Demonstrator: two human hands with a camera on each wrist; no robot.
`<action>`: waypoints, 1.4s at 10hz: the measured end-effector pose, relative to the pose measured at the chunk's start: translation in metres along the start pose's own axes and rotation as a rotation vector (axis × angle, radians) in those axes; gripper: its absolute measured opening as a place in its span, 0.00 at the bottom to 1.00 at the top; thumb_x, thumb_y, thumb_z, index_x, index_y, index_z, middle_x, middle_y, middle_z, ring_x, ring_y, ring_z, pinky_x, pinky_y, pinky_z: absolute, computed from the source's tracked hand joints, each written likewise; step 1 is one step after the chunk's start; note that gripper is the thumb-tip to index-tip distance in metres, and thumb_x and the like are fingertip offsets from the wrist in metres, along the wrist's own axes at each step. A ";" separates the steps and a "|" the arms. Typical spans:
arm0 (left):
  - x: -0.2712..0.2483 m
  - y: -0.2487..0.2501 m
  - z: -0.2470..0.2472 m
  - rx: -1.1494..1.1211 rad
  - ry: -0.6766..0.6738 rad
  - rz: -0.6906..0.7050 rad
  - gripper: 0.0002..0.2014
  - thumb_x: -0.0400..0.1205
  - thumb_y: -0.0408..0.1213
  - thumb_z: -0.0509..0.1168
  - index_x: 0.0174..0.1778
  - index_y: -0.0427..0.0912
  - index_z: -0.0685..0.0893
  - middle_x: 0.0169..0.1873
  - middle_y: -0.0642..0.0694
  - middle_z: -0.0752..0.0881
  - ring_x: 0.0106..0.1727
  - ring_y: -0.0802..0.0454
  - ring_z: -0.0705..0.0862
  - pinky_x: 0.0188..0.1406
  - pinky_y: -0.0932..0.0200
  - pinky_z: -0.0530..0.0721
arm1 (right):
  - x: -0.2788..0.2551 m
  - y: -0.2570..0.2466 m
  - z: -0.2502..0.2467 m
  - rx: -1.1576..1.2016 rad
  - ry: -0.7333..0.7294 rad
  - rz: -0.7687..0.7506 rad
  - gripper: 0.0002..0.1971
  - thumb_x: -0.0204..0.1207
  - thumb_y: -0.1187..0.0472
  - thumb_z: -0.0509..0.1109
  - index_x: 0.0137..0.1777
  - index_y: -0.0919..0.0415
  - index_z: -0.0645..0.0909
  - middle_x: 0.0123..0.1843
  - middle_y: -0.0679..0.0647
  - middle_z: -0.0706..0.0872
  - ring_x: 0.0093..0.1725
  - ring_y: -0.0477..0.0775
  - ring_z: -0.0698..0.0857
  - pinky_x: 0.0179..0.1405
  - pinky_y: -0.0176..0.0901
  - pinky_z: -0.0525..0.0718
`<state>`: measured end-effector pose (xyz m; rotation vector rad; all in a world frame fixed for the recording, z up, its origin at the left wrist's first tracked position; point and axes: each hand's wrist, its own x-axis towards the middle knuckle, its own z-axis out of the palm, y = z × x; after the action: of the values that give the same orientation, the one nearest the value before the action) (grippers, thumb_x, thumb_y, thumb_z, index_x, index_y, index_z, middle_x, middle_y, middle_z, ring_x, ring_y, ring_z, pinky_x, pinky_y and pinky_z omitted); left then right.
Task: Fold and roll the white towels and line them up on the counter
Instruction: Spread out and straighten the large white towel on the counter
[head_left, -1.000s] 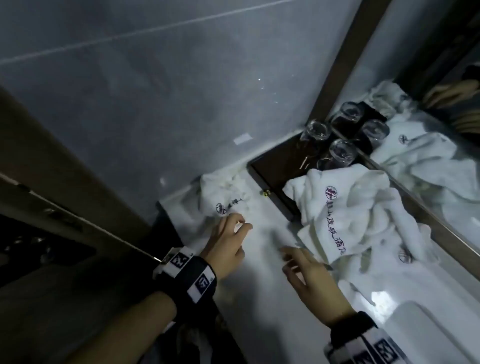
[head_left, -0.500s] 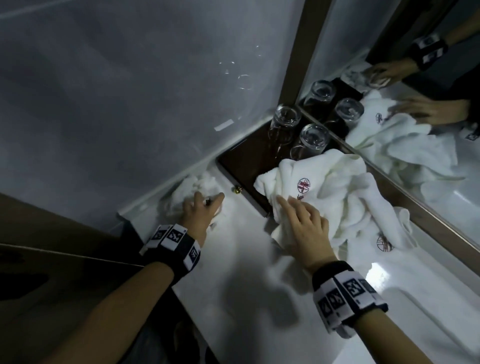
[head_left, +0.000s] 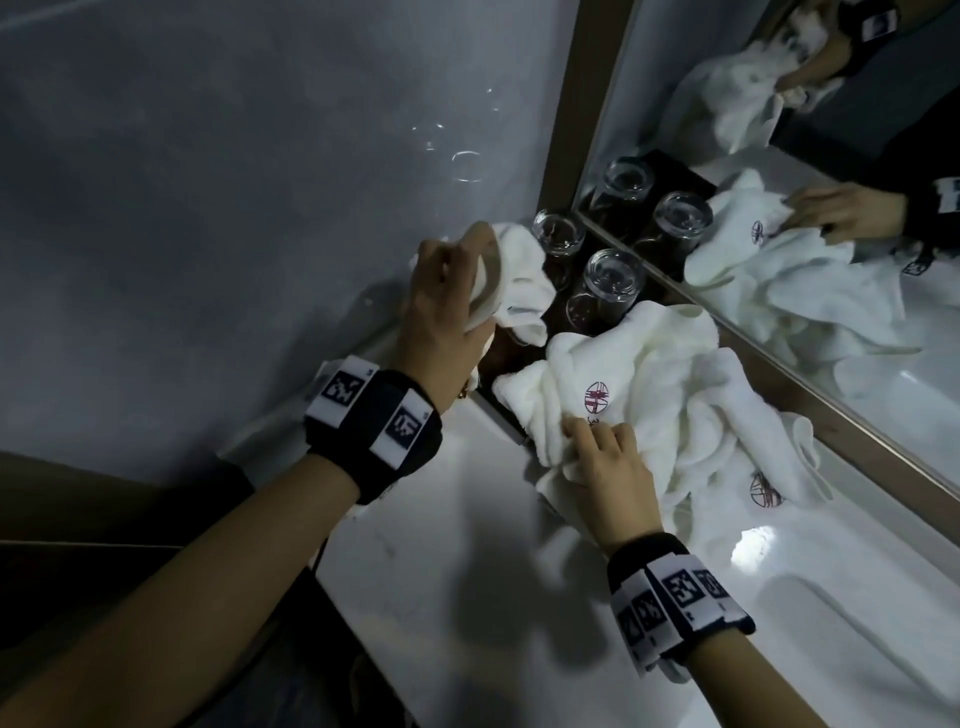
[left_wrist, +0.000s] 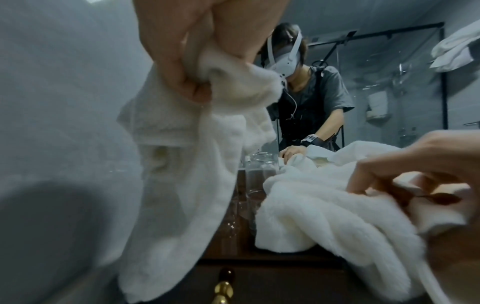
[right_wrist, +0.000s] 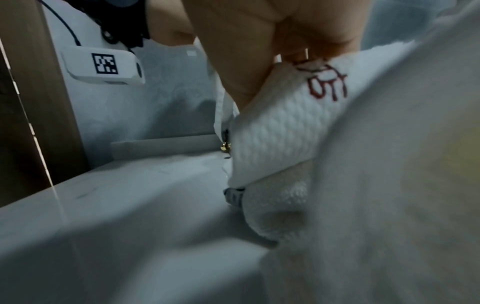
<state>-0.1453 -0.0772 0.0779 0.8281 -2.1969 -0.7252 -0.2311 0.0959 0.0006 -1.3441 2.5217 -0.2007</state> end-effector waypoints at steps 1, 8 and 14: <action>0.004 -0.001 0.019 0.043 -0.147 -0.048 0.30 0.72 0.20 0.65 0.71 0.39 0.70 0.61 0.33 0.73 0.60 0.40 0.77 0.53 0.67 0.72 | -0.004 0.001 -0.001 0.073 0.029 -0.015 0.24 0.74 0.68 0.66 0.72 0.60 0.72 0.59 0.60 0.81 0.62 0.63 0.75 0.44 0.53 0.79; -0.090 0.017 -0.001 -0.494 -0.363 -0.512 0.16 0.75 0.13 0.59 0.51 0.33 0.83 0.41 0.49 0.81 0.39 0.63 0.78 0.34 0.87 0.74 | -0.029 -0.051 -0.064 1.045 0.192 -0.293 0.30 0.63 0.52 0.80 0.64 0.54 0.74 0.60 0.49 0.79 0.60 0.42 0.80 0.57 0.35 0.81; -0.108 -0.029 -0.103 -0.964 -0.016 -0.819 0.12 0.86 0.49 0.49 0.60 0.57 0.75 0.51 0.57 0.82 0.50 0.61 0.85 0.42 0.54 0.87 | -0.025 -0.100 -0.090 1.035 0.150 -0.124 0.06 0.76 0.65 0.63 0.47 0.55 0.80 0.45 0.49 0.86 0.47 0.42 0.84 0.55 0.39 0.81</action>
<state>0.0029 -0.0444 0.0802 1.1285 -1.1540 -1.9490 -0.1663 0.0600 0.1157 -1.0188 1.8798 -1.4243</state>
